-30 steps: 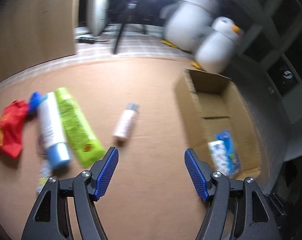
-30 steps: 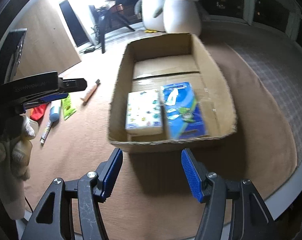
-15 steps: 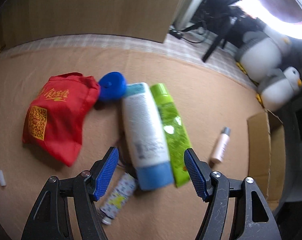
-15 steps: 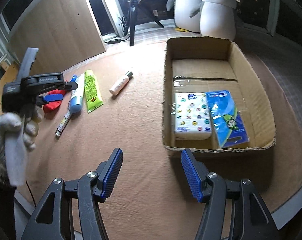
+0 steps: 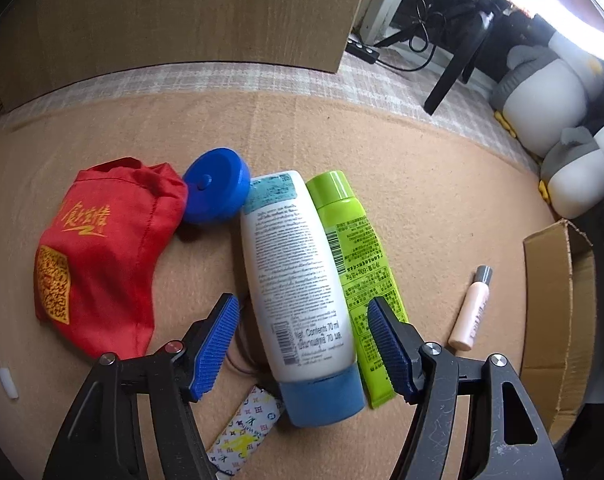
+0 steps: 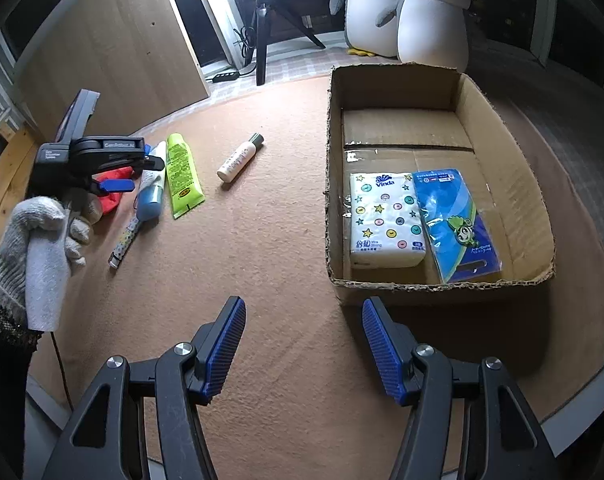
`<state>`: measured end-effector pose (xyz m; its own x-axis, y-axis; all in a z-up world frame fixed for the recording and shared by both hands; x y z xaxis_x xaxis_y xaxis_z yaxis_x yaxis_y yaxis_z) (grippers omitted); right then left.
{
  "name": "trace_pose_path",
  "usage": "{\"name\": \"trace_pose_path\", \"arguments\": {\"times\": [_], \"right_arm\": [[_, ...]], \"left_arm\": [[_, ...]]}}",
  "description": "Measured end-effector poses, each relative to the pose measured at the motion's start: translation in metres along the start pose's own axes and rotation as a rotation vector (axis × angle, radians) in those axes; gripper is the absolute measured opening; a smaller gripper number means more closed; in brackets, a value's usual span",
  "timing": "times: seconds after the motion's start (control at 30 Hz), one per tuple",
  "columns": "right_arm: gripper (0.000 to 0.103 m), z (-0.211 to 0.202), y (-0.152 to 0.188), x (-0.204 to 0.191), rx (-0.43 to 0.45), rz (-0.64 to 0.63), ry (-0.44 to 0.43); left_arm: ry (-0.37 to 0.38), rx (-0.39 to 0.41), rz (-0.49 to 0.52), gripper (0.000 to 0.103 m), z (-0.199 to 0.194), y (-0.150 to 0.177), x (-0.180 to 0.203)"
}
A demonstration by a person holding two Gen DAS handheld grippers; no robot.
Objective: Organize objects
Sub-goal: 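Grasp the white-and-blue lotion bottle with the left tool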
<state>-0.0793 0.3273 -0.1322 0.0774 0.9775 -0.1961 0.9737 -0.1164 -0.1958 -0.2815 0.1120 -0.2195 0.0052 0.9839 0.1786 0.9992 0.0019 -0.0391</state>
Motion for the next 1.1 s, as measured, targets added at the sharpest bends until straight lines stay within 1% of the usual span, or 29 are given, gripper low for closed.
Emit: {"name": "trace_pose_path", "arguments": {"times": [0.07,0.1,0.13,0.23,0.37,0.57,0.7,0.83,1.0,1.07,1.1], "right_arm": [[0.057,0.000,0.000,0.000,0.000,0.000,0.000],[0.057,0.000,0.000,0.001,0.000,0.000,0.000],[0.057,0.000,0.000,0.002,0.000,0.002,0.000],[0.057,0.000,0.000,0.005,0.000,0.009,-0.001],[0.057,0.001,0.000,0.007,-0.001,0.011,-0.003],[0.057,0.003,-0.003,0.001,-0.002,-0.003,-0.013],[0.057,0.006,-0.006,-0.004,-0.003,-0.012,-0.021],[0.057,0.009,-0.007,-0.010,-0.008,-0.021,-0.028],[0.057,0.017,-0.006,-0.019,-0.024,-0.039,-0.041],[0.057,0.019,-0.006,-0.022,-0.028,-0.049,-0.042],[0.057,0.020,-0.006,-0.024,-0.030,-0.053,-0.044]], "left_arm": [[0.000,-0.011,0.003,0.065,0.005,0.000,0.003],[-0.009,-0.011,-0.002,0.060,0.007,0.000,0.003],[-0.015,-0.009,-0.006,0.056,0.008,0.000,0.002],[-0.008,-0.002,-0.006,0.056,0.008,0.000,0.003],[-0.004,-0.002,0.007,0.055,0.010,0.009,0.007],[0.028,-0.005,0.037,0.055,0.010,0.044,0.018],[0.081,-0.021,0.047,0.055,0.011,0.078,0.026],[0.088,-0.024,0.076,0.052,0.011,0.110,0.035],[0.113,-0.028,0.094,0.052,0.012,0.144,0.045],[0.157,-0.033,0.108,0.054,0.010,0.154,0.050],[0.188,-0.052,0.117,0.059,0.010,0.160,0.053]]}}
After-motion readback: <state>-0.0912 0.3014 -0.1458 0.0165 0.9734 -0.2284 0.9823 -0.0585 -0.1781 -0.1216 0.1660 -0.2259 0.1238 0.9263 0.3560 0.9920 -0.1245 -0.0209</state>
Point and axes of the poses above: each gripper's, at about its wrist camera, not at the fingertips, and z roughly the way its jaws point, x to its right, y to its underside, the point moved 8 cm from there along z, roughly the way its jaws point, and after that the axes turned 15 degrees about -x, right-handed, at the moved point
